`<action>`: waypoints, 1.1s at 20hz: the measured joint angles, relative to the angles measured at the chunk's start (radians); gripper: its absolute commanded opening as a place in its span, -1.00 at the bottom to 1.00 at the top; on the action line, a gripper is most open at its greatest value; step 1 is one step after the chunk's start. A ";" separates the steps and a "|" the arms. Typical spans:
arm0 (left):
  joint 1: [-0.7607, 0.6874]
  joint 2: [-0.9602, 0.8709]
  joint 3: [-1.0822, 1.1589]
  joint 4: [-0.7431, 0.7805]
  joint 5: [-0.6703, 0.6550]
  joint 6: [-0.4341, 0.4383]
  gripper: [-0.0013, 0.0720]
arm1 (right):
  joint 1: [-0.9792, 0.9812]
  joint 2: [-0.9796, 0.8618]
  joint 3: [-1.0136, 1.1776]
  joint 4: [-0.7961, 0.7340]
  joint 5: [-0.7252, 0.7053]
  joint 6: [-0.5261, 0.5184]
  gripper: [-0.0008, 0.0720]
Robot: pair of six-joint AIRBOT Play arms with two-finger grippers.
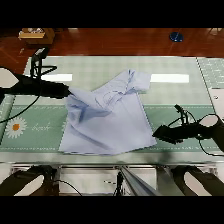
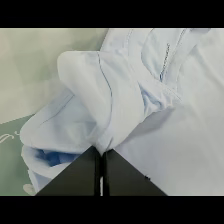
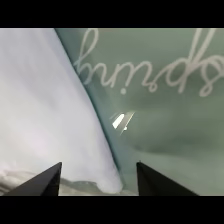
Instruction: Fold the shirts.
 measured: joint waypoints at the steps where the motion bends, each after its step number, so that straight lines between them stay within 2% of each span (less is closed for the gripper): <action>1: 0.000 0.000 0.000 0.000 0.000 0.000 -0.91 | 0.027 0.001 -0.002 -0.013 -0.016 0.026 0.46; 3: 0.000 0.000 0.000 0.000 0.000 0.000 -0.91 | 0.077 0.002 -0.005 -0.030 -0.046 0.084 0.44; 4: 0.000 0.000 0.000 0.000 0.000 0.000 -0.91 | 0.102 0.003 -0.007 -0.041 -0.058 0.108 0.31; 6: 0.000 0.000 0.000 0.000 0.000 0.004 -0.91 | 0.148 0.002 -0.011 -0.060 -0.089 0.142 -0.15; 8: 0.000 0.000 0.000 0.000 0.000 0.008 -0.91 | 0.200 0.001 -0.014 -0.069 -0.111 0.167 -0.84; 9: 0.000 0.000 0.000 0.000 0.000 0.009 -0.91 | 0.220 0.001 -0.014 -0.071 -0.120 0.179 -0.92; 15: 0.021 0.002 0.000 0.000 0.000 0.048 -0.91 | 0.243 0.002 0.070 -0.070 -0.133 0.192 -0.93; 22: 0.124 0.003 0.008 -0.014 -0.037 0.083 -0.91 | 0.044 -0.026 0.506 -0.126 -0.217 0.200 -0.93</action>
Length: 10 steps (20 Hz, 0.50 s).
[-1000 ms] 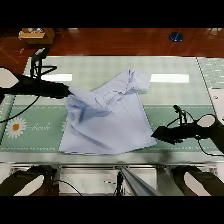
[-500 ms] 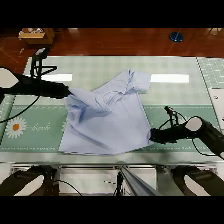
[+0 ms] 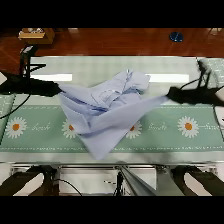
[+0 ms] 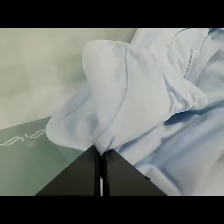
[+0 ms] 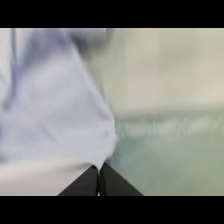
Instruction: Fold the shirts.
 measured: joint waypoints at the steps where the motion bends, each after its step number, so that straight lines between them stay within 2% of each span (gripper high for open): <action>1: 0.000 -0.001 0.000 -0.021 -0.016 0.002 -0.91 | -0.029 -0.021 0.070 -0.004 -0.011 0.000 -0.93; 6: -0.105 -0.003 -0.005 -0.141 -0.076 0.003 -0.91 | -0.089 -0.179 0.339 -0.003 -0.050 -0.012 -0.93; 10: -0.239 -0.013 -0.072 -0.167 -0.093 -0.001 -0.91 | -0.100 -0.332 0.495 -0.003 -0.056 -0.010 -0.93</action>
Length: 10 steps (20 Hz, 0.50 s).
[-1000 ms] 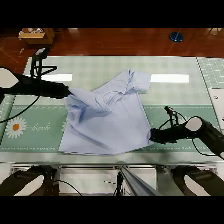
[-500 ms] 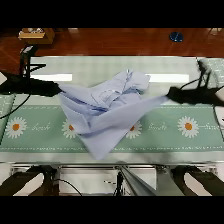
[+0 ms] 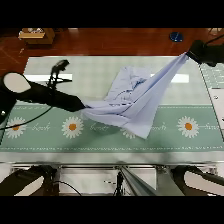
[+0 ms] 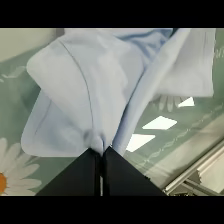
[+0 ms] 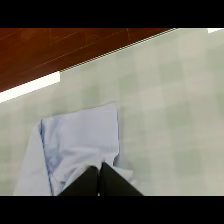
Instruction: Fold the shirts.
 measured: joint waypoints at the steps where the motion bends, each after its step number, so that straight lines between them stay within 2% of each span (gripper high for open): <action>1: -0.020 -0.003 -0.021 -0.002 0.001 -0.001 -0.91 | -0.001 -0.031 0.024 0.000 0.001 0.003 -0.93; 2: -0.035 -0.006 -0.042 -0.002 0.008 -0.004 -0.91 | -0.002 -0.055 0.041 -0.003 0.006 0.003 -0.91; 3: -0.043 -0.008 -0.056 -0.005 0.018 -0.008 -0.91 | -0.003 -0.073 0.054 -0.011 0.014 0.004 -0.57; 4: -0.048 -0.010 -0.067 -0.006 0.027 -0.011 -0.91 | -0.004 -0.085 0.063 -0.023 0.025 0.005 -0.01; 5: -0.051 -0.011 -0.074 -0.008 0.037 -0.014 -0.91 | -0.008 -0.091 0.070 -0.042 0.042 0.003 0.10; 8: -0.053 -0.014 -0.087 -0.011 0.059 -0.019 -0.91 | -0.039 -0.080 0.080 -0.083 0.166 -0.049 0.10; 10: -0.054 -0.014 -0.090 -0.011 0.074 -0.019 -0.91 | -0.071 -0.059 0.068 -0.179 0.307 -0.091 0.10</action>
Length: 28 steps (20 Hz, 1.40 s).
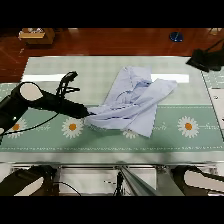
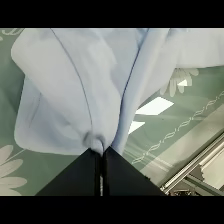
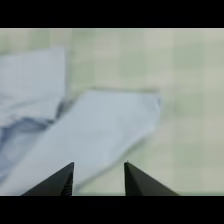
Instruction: Fold the shirts.
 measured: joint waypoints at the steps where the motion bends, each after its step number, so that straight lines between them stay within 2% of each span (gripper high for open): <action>1: 0.000 0.000 -0.001 0.000 0.005 -0.002 -0.91 | -0.021 0.016 -0.024 -0.060 0.055 -0.008 0.10; 4: 0.000 0.000 -0.002 0.000 0.026 -0.003 -0.91 | -0.116 0.103 -0.201 -0.130 0.151 -0.022 0.12; 5: 0.000 0.000 -0.003 0.000 0.027 -0.003 -0.91 | -0.150 0.142 -0.282 -0.109 0.158 -0.035 0.31; 6: 0.000 0.000 -0.003 0.000 0.029 -0.003 -0.91 | -0.180 0.182 -0.374 -0.068 0.167 -0.055 0.36; 9: 0.000 -0.001 -0.003 -0.001 0.043 -0.003 -0.91 | -0.236 0.310 -0.671 0.123 0.164 -0.122 0.36; 13: 0.000 -0.001 -0.003 -0.001 0.052 -0.003 -0.91 | -0.212 0.408 -0.977 0.341 0.093 -0.164 0.35; 17: 0.000 -0.001 -0.003 -0.001 0.055 -0.003 -0.91 | -0.108 0.436 -1.119 0.456 0.003 -0.172 0.34; 23: 0.000 -0.001 -0.003 0.000 0.056 -0.003 -0.91 | 0.131 0.436 -1.170 0.527 -0.179 -0.074 0.30; 25: 0.000 -0.001 -0.003 0.000 0.056 -0.003 -0.91 | 0.204 0.416 -1.173 0.543 -0.238 -0.021 0.17; 26: 0.000 -0.001 -0.003 0.000 0.056 0.000 -0.91 | 0.237 0.401 -1.174 0.550 -0.272 0.003 -0.03; 27: 0.000 -0.001 -0.003 0.000 0.056 0.003 -0.91 | 0.264 0.385 -1.175 0.559 -0.302 0.019 -0.63; 28: 0.000 -0.001 -0.003 0.000 0.056 0.008 -0.91 | 0.290 0.367 -1.176 0.564 -0.332 0.032 -0.93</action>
